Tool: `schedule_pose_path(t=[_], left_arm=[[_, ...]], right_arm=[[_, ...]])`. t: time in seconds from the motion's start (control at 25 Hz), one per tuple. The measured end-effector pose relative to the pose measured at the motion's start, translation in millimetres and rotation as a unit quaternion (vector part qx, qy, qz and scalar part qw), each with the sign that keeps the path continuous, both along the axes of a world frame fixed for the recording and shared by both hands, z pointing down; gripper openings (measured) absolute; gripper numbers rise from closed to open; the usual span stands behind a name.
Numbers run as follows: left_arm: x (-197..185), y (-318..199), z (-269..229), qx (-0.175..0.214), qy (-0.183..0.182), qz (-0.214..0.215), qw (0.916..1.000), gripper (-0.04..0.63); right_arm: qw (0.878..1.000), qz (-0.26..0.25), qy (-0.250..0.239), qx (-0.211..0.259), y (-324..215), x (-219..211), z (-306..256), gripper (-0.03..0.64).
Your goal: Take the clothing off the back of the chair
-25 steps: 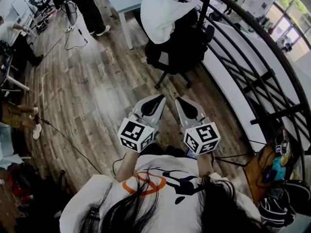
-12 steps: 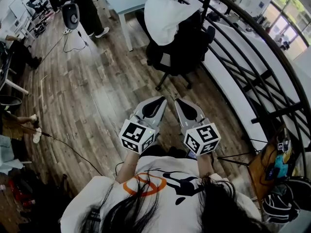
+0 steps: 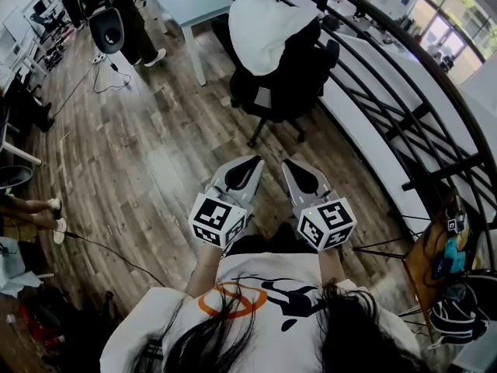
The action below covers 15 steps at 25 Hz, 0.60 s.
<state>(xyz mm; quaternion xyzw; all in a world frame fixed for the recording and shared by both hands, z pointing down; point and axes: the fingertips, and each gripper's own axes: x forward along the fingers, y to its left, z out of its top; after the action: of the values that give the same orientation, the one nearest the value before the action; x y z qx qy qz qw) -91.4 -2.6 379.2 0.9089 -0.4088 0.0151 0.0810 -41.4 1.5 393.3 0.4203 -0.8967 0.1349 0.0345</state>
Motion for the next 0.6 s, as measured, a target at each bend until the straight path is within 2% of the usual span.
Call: schedule_pose_path(t=[0.32,0.6], left_arm=[[4,-20,6,-0.008,0.007,0.009,0.9999,0.002],[13,-67,10,-0.012,0.016,-0.009,0.9998,0.009]], right_arm=[[1.0,0.011,0.011,0.005,-28,8,-2,0.006],[1.0,-0.006,0.009,0.007,-75,19,2,0.006]])
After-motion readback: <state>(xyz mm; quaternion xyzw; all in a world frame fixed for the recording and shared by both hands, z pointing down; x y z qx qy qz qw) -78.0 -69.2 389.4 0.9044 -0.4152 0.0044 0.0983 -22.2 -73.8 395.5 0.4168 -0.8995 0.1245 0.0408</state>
